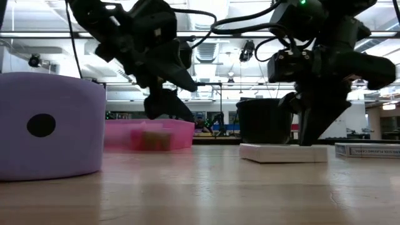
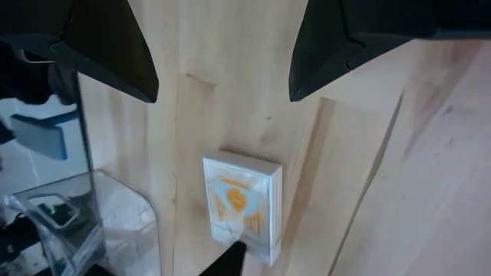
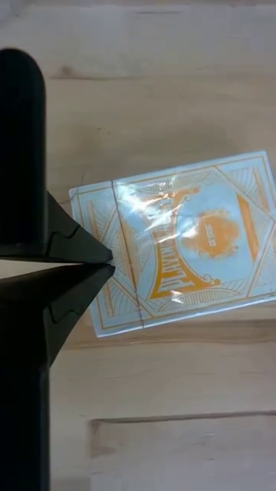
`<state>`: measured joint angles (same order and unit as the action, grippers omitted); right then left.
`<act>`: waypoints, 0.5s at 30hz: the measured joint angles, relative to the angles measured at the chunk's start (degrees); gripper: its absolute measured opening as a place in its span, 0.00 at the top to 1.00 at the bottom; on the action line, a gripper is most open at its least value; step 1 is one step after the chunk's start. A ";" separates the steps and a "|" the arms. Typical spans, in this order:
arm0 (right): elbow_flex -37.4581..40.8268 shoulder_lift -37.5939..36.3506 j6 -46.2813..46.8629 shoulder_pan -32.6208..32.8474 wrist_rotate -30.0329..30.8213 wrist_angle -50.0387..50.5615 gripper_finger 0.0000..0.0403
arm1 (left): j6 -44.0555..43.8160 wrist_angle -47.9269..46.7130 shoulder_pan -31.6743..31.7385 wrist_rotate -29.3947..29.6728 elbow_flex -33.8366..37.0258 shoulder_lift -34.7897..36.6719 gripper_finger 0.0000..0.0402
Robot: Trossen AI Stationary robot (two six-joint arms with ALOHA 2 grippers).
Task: Pick & Place Toys
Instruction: Put the yellow deck of cards into the transparent bin
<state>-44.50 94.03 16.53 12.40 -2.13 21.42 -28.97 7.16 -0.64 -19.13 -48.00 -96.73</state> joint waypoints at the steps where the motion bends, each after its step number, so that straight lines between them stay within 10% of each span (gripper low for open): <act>1: 0.12 -0.94 0.03 0.13 0.66 1.03 0.96 | 0.58 -0.23 0.00 0.02 -0.56 -0.46 0.27; 15: -2.81 -3.33 -0.44 0.59 7.81 13.40 0.96 | 1.55 0.26 -0.07 1.11 -0.55 -0.76 0.27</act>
<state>-47.31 90.70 16.10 13.00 5.68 34.82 -27.42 7.42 -0.71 -18.02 -48.55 -97.49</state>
